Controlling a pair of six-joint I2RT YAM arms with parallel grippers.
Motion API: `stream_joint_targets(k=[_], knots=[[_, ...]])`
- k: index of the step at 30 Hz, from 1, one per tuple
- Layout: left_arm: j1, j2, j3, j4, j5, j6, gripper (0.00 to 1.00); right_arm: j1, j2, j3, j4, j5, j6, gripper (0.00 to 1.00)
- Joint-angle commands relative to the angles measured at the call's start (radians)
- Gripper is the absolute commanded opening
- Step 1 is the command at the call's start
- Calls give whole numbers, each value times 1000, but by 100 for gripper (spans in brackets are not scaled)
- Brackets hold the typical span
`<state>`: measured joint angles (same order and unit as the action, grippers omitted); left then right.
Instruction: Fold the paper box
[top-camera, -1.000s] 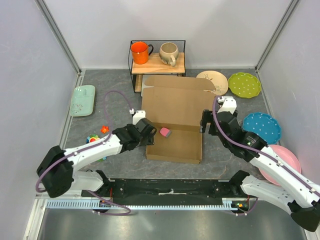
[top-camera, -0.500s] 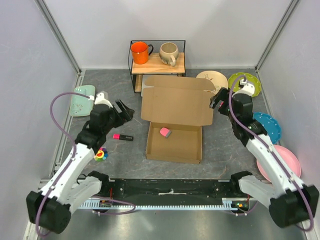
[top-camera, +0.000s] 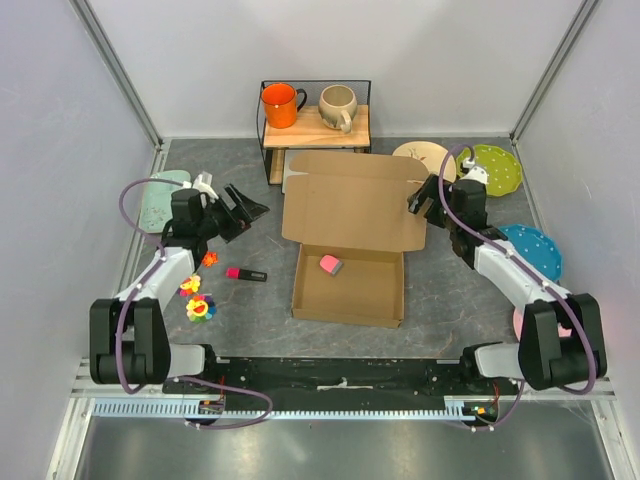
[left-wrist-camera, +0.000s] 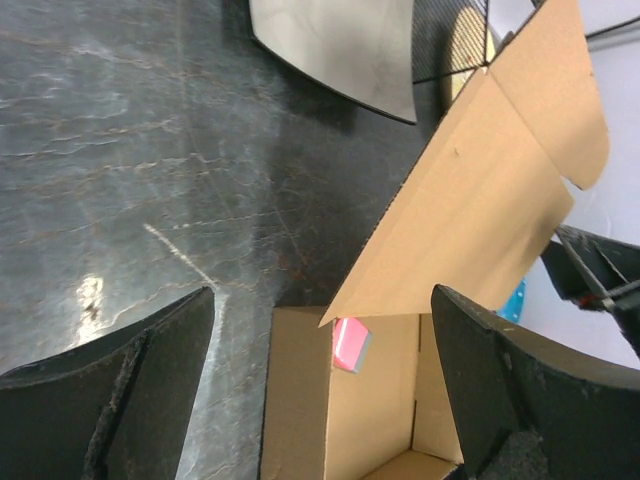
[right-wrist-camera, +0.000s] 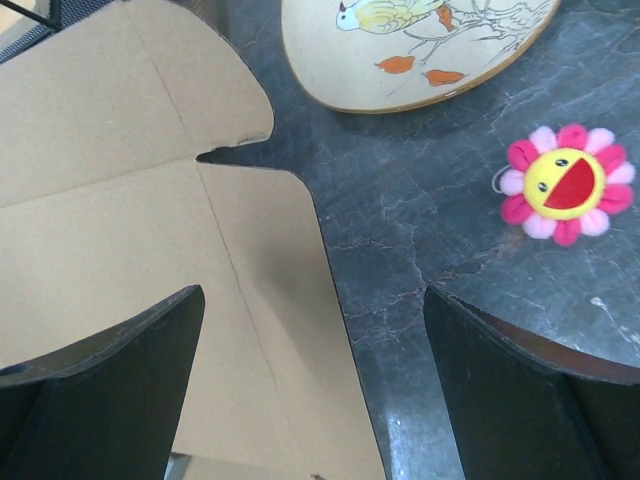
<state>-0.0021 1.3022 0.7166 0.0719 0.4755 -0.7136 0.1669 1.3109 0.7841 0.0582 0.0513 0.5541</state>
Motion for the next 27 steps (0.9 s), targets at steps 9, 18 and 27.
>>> stream_joint_targets(k=[9,18,27], knots=[[1,117,113,166,210,-49,96,-1,126,21,189,-131,3,82],[-15,134,103,177,213,-40,96,54,90,30,175,-126,-56,40],[-15,120,121,92,157,31,96,132,13,29,118,-79,-137,20]])
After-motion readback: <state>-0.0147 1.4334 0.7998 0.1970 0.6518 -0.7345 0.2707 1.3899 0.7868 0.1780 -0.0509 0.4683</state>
